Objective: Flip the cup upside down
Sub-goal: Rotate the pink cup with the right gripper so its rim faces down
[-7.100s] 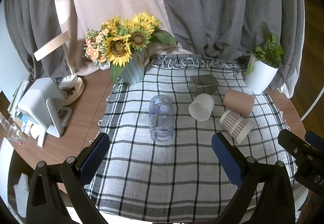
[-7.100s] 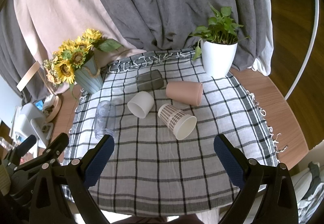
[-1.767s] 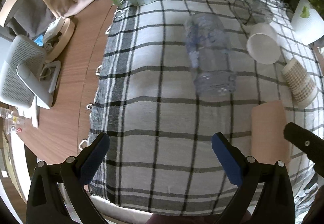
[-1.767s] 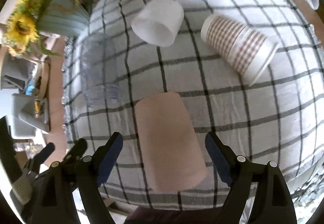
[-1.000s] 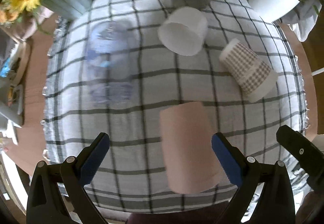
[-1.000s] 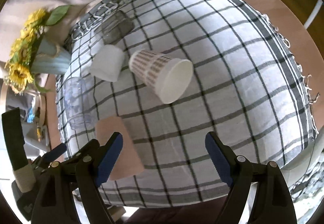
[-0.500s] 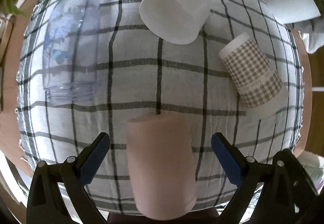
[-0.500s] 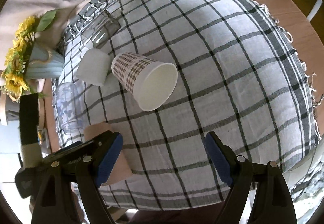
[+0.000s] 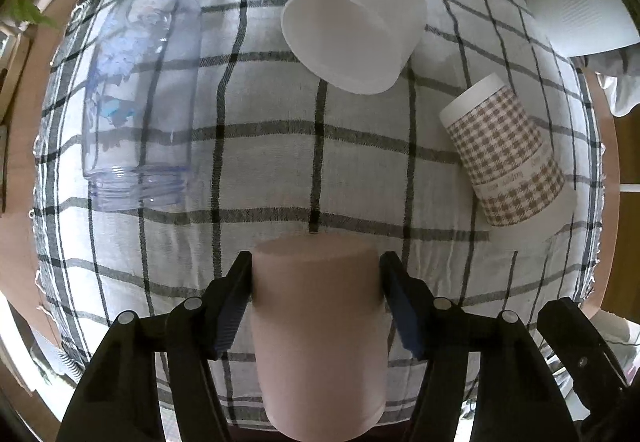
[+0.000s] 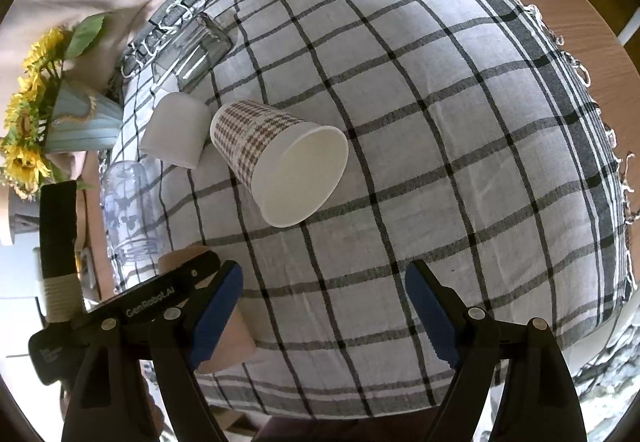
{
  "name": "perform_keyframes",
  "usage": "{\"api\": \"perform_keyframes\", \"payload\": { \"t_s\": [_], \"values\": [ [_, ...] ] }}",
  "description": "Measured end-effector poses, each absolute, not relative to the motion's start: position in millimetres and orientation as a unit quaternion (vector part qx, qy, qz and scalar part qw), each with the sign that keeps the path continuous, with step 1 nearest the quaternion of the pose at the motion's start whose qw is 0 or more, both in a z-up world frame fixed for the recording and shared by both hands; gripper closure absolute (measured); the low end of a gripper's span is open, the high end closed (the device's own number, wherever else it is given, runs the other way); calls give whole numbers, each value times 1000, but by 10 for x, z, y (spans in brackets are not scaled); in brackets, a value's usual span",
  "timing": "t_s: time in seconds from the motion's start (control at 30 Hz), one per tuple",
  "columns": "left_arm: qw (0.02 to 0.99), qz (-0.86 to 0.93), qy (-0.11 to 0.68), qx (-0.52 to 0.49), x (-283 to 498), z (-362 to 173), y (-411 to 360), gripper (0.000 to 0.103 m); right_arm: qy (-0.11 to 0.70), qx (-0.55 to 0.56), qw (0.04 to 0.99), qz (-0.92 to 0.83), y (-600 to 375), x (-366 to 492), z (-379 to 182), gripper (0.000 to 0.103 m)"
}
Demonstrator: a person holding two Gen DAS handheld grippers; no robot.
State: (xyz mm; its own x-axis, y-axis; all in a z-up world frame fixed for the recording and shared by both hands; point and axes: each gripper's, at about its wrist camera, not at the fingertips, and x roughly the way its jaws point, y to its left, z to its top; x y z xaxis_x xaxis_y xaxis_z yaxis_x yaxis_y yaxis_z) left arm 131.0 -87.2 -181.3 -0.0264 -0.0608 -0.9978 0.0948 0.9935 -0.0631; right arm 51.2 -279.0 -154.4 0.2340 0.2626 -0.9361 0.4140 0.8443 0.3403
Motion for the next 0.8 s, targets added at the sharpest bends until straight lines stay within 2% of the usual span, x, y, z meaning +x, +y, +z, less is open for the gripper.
{"api": "perform_keyframes", "payload": {
  "t_s": [0.37, 0.8],
  "values": [
    [772, -65, 632, 20, 1250, -1236, -879, 40, 587, 267, 762, -56, -2847, 451, -1314, 20],
    [806, -79, 585, 53, 996, -1081, -978, 40, 576, 255, 773, -67, -2911, 302, -1237, 20]
  ]
}}
